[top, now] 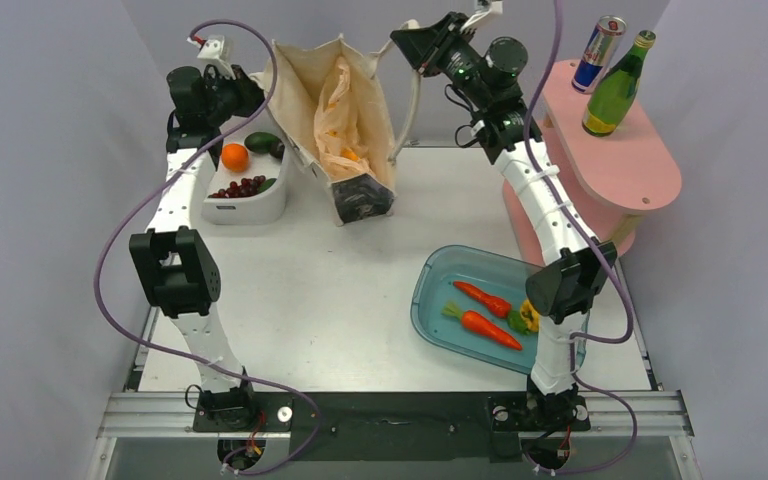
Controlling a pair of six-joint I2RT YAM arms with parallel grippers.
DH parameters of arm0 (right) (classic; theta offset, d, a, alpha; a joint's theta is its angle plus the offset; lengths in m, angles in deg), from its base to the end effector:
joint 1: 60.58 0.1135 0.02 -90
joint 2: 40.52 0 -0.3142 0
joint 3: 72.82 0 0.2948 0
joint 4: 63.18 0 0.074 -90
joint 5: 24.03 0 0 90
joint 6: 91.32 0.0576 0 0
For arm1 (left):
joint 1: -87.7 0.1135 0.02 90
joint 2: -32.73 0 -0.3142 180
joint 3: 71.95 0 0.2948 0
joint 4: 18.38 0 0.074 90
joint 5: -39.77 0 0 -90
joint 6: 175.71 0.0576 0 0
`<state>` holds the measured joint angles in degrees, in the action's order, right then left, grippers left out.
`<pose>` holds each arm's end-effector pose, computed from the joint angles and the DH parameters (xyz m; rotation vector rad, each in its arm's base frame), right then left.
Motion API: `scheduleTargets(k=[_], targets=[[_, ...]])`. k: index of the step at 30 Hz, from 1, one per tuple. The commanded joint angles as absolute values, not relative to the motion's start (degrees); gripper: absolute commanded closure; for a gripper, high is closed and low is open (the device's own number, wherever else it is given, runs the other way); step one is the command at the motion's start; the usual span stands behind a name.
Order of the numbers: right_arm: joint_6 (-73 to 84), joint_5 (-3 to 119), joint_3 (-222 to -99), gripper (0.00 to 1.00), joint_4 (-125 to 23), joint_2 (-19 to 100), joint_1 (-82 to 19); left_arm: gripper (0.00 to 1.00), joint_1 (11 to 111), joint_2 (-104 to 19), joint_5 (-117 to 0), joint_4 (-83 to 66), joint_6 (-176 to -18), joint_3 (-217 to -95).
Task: Untie the knot of the grocery bags and take out the mixed food
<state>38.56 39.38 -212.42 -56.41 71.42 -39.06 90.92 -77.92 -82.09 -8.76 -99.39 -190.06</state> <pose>0.4704 0.2132 0.5866 -0.2272 1.3211 1.1976 0.5468 0.0003 0.4412 0.1969 1.6225 -0.5863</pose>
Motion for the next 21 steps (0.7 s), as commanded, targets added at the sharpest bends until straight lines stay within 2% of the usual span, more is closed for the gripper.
scheduleTargets(k=[1,8,10,11,12,13,15,17,21], targets=[[32.1,40.5,-212.6,1.0,-59.6,74.2,-37.7,1.0,91.3,-84.4,-79.2,-4.9,-100.3,-198.2],[23.5,42.8,-204.6,1.0,-54.5,73.5,-40.0,1.0,92.3,-90.4,-76.4,0.1,-96.0,-202.0],[21.7,43.8,-203.6,0.88,-53.1,73.8,-41.1,1.0,92.5,-91.1,-76.3,0.3,-95.7,-203.2],[21.7,43.9,-203.6,0.72,-52.6,74.5,-41.6,0.95,92.5,-91.7,-76.3,0.9,-95.6,-204.4],[21.7,43.7,-203.7,0.64,-51.9,75.2,-42.4,0.9,92.5,-92.3,-76.3,1.4,-95.5,-205.7],[21.6,43.7,-203.7,0.53,-51.7,75.4,-42.6,0.76,92.6,-92.6,-76.5,2.4,-95.6,-206.4],[21.6,43.4,-203.7,0.42,-51.6,75.6,-43.3,0.63,92.5,-92.9,-76.5,3.4,-95.9,-207.9],[21.7,43.0,-203.7,0.35,-51.6,75.5,-43.6,0.6,92.5,-92.3,-76.6,3.6,-96.3,-208.4],[21.6,42.4,-203.9,0.33,-51.6,74.5,-44.1,0.57,92.6,-89.2,-76.6,5.6,-96.3,-208.2]])
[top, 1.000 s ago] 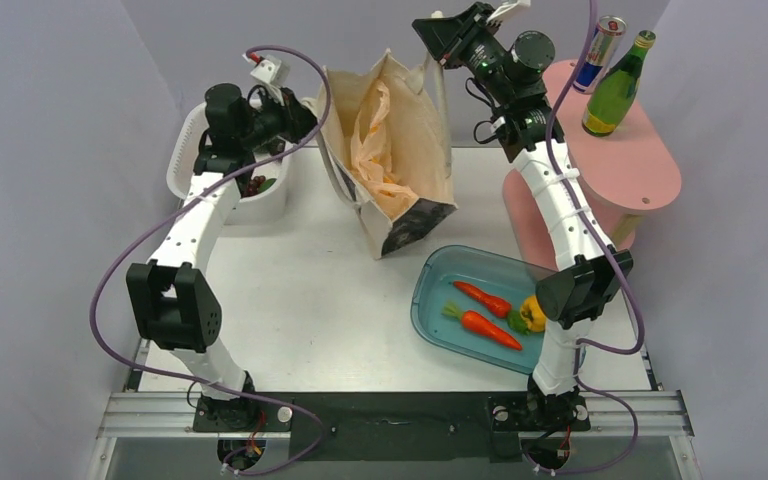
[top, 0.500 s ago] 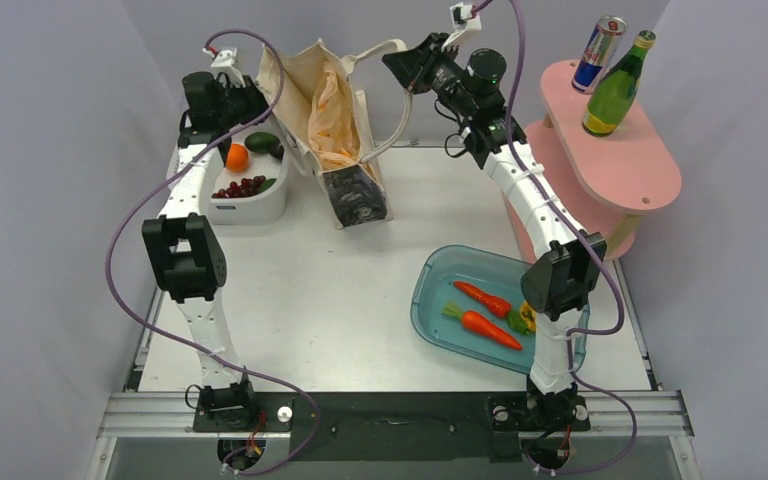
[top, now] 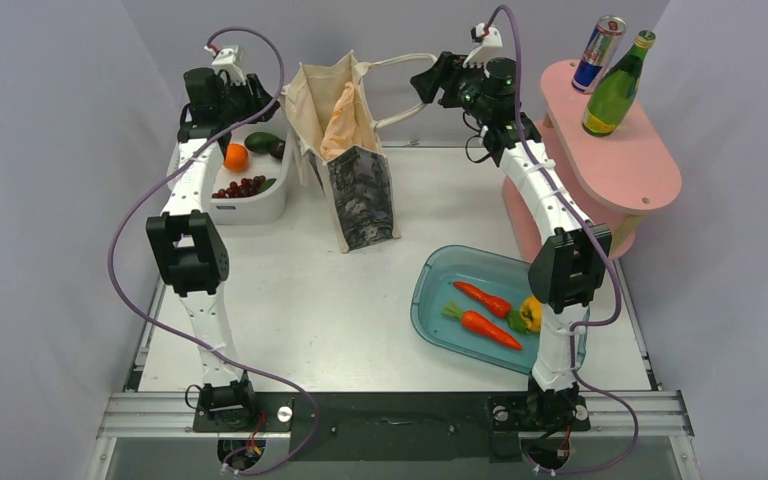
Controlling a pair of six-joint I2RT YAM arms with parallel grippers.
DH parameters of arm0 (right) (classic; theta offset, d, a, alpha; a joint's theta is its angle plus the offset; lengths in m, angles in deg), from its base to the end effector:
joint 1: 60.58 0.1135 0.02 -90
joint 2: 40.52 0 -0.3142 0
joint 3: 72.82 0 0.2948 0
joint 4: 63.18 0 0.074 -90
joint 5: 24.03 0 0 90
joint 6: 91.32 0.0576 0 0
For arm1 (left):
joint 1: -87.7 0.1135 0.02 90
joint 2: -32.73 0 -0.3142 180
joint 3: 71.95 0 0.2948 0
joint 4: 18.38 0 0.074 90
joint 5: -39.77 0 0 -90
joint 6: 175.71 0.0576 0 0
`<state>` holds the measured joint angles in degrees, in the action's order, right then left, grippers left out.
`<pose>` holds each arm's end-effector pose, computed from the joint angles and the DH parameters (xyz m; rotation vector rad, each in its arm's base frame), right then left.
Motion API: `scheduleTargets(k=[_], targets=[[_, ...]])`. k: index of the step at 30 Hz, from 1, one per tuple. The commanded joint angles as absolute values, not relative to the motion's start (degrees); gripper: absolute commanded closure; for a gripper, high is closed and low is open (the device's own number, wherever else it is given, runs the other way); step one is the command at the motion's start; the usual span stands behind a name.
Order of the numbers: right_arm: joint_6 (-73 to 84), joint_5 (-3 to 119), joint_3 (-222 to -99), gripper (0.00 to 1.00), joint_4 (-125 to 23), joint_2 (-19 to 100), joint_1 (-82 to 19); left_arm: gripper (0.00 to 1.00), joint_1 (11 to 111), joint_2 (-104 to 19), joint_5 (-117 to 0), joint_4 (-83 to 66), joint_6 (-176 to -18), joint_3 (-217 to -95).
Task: Untie the knot of the grocery bags and take out the mixed food
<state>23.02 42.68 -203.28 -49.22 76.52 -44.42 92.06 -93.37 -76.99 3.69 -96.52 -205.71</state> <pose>0.5474 0.1823 0.4606 -0.2137 1.6344 0.8660 0.6190 0.0212 0.3755 0.0912 1.8212 -0.5041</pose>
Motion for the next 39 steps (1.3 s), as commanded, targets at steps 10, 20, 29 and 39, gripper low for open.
scheduleTargets(k=[10,20,29,39], targets=[[21.0,41.9,-203.9,0.23,-51.6,67.8,-46.1,0.52,96.8,-81.0,-72.0,24.1,-94.2,-210.5],[22.9,37.7,-198.8,0.15,-51.6,58.3,-50.3,0.48,99.8,-75.6,-69.8,38.3,-91.7,-210.5],[16.0,31.2,-185.4,0.15,-44.9,45.9,-50.4,0.45,99.8,-70.6,-72.6,46.8,-88.6,-208.0],[7.9,31.0,-160.7,0.15,-38.4,31.7,-50.3,0.43,99.8,-66.7,-65.0,59.8,-84.7,-197.9]])
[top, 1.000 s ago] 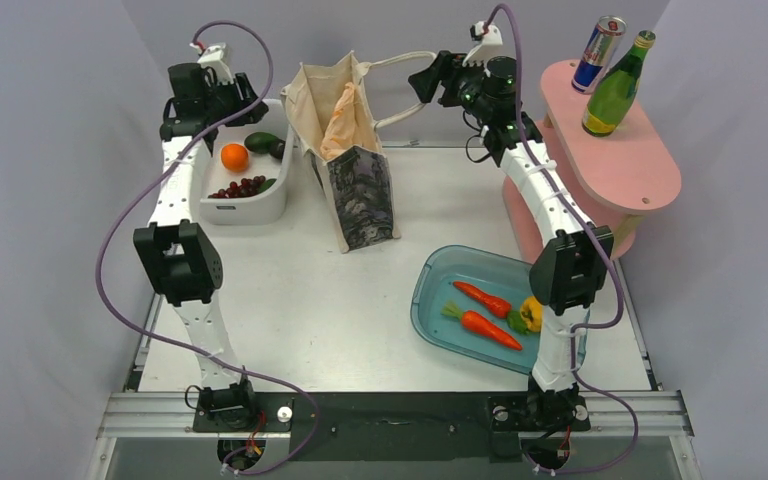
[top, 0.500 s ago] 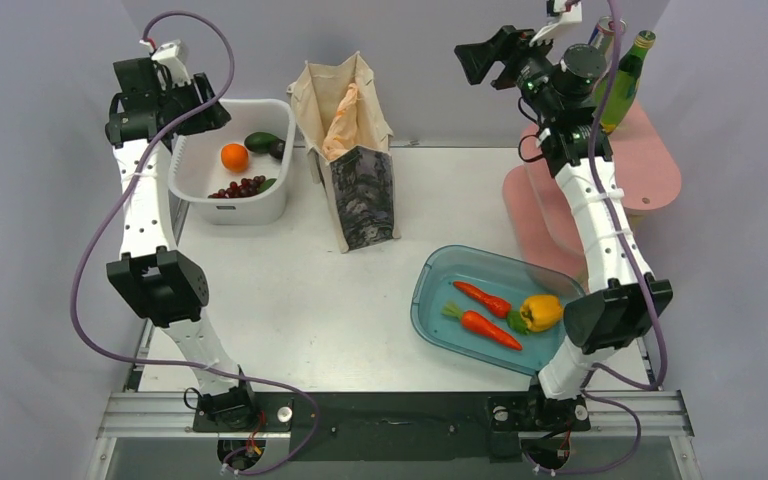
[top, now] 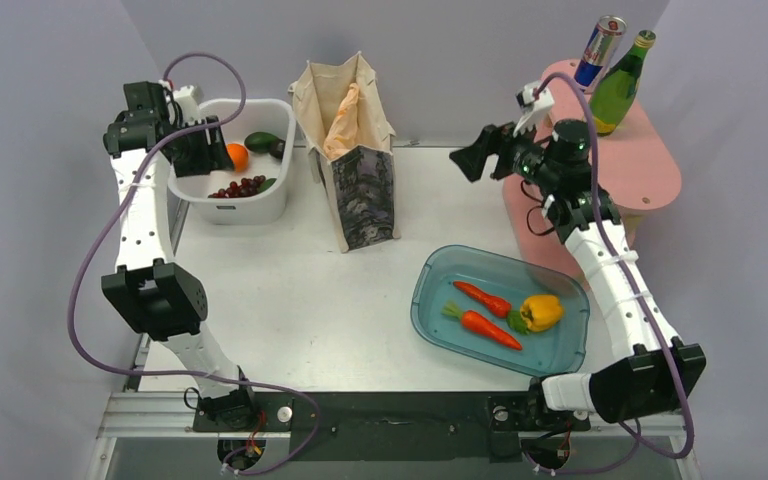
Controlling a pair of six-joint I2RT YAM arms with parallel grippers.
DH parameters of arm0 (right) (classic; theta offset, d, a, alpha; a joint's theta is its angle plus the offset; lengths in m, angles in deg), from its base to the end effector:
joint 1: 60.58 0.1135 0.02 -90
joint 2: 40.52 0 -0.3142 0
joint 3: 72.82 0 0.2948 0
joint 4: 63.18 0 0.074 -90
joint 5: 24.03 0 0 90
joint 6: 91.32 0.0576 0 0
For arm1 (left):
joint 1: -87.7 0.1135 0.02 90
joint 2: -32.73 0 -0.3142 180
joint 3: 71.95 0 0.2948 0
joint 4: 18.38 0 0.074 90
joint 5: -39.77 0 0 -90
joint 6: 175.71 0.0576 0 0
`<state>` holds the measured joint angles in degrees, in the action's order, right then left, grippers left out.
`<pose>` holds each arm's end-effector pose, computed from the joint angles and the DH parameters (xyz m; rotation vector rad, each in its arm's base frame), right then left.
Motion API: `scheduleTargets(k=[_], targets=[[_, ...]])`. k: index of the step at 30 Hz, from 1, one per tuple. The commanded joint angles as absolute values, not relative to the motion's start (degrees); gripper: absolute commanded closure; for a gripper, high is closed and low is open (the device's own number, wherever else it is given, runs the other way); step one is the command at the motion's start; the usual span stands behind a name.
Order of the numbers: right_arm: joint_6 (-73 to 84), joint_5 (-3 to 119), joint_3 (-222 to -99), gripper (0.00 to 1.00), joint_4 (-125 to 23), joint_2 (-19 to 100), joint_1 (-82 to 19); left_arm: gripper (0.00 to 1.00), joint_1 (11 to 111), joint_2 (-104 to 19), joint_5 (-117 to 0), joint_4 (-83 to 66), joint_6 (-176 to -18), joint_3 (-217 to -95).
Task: Untie the knot of the grocery bags and take out the mixed food
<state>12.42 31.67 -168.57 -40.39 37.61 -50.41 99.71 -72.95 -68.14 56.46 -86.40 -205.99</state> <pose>0.3461 0.0951 0.4993 -0.4124 1.6589 0.8081 0.4468 0.0769 0.4626 -0.1127 2.3461 -0.2753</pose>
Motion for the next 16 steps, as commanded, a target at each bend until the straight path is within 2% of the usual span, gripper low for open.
scheduleTargets(k=[1,9,16], targets=[[7.7,31.2,-157.6,0.15,-38.1,30.9,-50.2,0.43,99.8,-65.5,-65.4,58.0,-84.8,-193.3],[4.8,34.8,-145.1,0.16,-37.4,24.0,-50.0,0.42,99.4,-57.8,-68.2,52.5,-85.3,-179.4],[5.0,34.9,-144.2,0.15,-39.1,23.4,-50.8,0.42,99.3,-55.7,-71.6,48.0,-88.1,-178.6]])
